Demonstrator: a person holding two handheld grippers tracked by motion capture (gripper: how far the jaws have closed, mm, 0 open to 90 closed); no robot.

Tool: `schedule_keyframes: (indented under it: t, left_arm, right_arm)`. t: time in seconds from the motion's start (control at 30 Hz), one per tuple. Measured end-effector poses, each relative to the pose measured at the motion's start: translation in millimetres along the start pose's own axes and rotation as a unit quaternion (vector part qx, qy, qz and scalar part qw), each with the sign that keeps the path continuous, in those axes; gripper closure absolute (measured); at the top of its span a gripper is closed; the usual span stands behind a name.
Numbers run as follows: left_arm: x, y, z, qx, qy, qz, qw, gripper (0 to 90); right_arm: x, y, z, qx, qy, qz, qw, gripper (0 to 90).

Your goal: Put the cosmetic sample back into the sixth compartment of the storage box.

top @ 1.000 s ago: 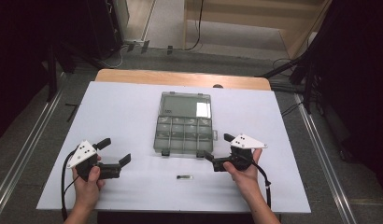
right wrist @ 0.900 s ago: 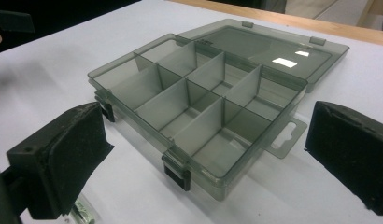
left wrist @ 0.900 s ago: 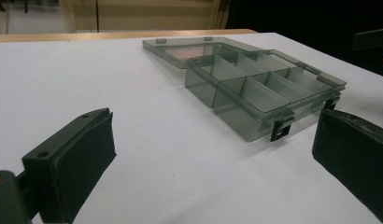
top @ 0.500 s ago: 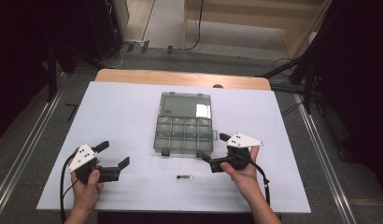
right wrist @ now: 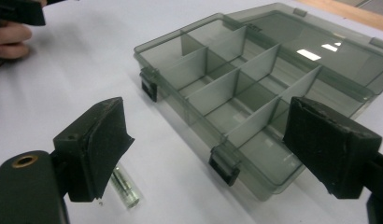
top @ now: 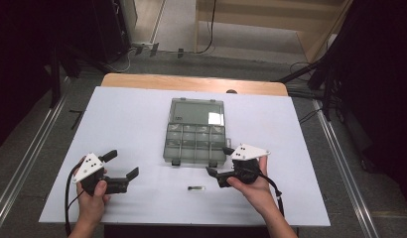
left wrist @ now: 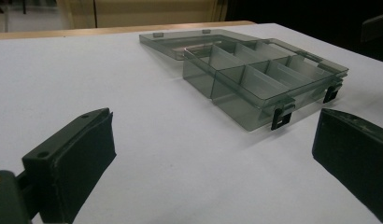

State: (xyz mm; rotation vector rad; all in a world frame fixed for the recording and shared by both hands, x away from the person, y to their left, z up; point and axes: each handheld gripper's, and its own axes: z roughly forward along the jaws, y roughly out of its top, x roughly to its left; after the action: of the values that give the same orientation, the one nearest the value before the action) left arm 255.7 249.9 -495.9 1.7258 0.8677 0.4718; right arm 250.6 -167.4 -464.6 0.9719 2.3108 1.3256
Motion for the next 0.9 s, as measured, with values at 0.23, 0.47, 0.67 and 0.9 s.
schedule_keyframes:
  t: [0.23, 0.47, 0.67, 0.9]
  left_arm:
    - [0.3, -0.1, 0.0, 0.0, -0.001, 0.0, 1.0, 0.0]
    - [0.2, -0.2, 0.2, 0.0, -0.002, 0.001, 1.0, 0.0]
    - [-0.1, -0.3, 0.2, 0.0, -0.003, 0.002, 1.0, 0.0]
    - [0.2, -0.3, 0.2, 0.0, -0.003, 0.002, 1.0, 0.0]
  right_arm:
    - [8.9, -0.1, 4.9, 0.02, 0.012, -0.019, 0.9996, 13.4]
    - [18.6, -0.1, 12.7, 0.034, 0.023, -0.036, 0.9985, 12.6]
    - [25.8, -1.1, 19.4, 0.055, 0.045, -0.047, 0.9964, 13.1]
    - [32.2, -3.4, 27.6, 0.081, 0.04, -0.063, 0.9939, 21.5]
